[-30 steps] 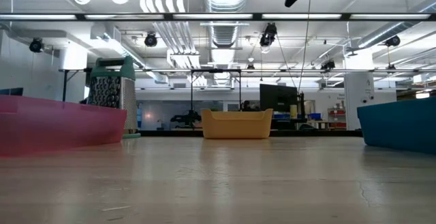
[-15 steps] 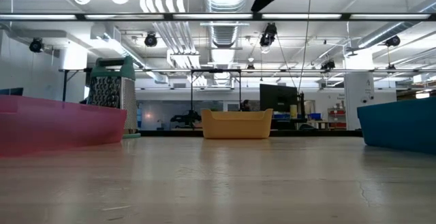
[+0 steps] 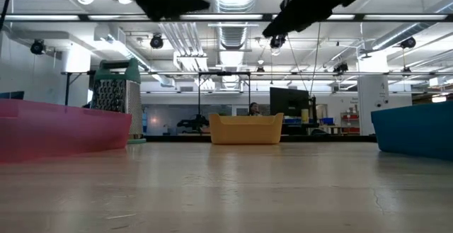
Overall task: Pick & Place Kitchen Items
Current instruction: Return to Home Position
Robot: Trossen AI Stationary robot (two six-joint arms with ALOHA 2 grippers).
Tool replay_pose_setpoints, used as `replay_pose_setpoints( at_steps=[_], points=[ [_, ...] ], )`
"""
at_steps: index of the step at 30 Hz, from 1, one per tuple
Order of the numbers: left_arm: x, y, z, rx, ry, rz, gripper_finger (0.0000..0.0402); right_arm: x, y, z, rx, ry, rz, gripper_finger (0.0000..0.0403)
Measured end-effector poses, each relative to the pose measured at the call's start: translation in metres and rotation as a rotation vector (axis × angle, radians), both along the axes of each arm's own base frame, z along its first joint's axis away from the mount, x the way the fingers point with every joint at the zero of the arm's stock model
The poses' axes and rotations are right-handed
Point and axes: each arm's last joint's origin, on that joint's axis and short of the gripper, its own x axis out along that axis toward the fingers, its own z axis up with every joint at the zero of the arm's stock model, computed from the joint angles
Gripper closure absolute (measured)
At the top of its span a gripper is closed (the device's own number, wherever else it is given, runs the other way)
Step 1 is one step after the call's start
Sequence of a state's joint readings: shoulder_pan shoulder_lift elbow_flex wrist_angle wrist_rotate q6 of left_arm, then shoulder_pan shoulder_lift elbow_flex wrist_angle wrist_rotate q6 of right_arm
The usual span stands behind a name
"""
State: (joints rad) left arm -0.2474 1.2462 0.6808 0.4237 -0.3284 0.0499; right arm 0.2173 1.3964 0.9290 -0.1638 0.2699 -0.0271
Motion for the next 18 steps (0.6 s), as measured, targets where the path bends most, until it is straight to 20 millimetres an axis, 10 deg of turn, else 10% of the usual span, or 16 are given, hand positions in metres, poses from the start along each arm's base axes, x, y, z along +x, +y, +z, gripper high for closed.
replay_pose_setpoints(
  at_steps=[18],
  points=[
    [0.031, 0.054, -0.034, 0.116, -0.138, -0.072, 0.017, -0.041, -0.042, -0.015, -0.094, -0.538, 0.151, 0.0394]
  ],
)
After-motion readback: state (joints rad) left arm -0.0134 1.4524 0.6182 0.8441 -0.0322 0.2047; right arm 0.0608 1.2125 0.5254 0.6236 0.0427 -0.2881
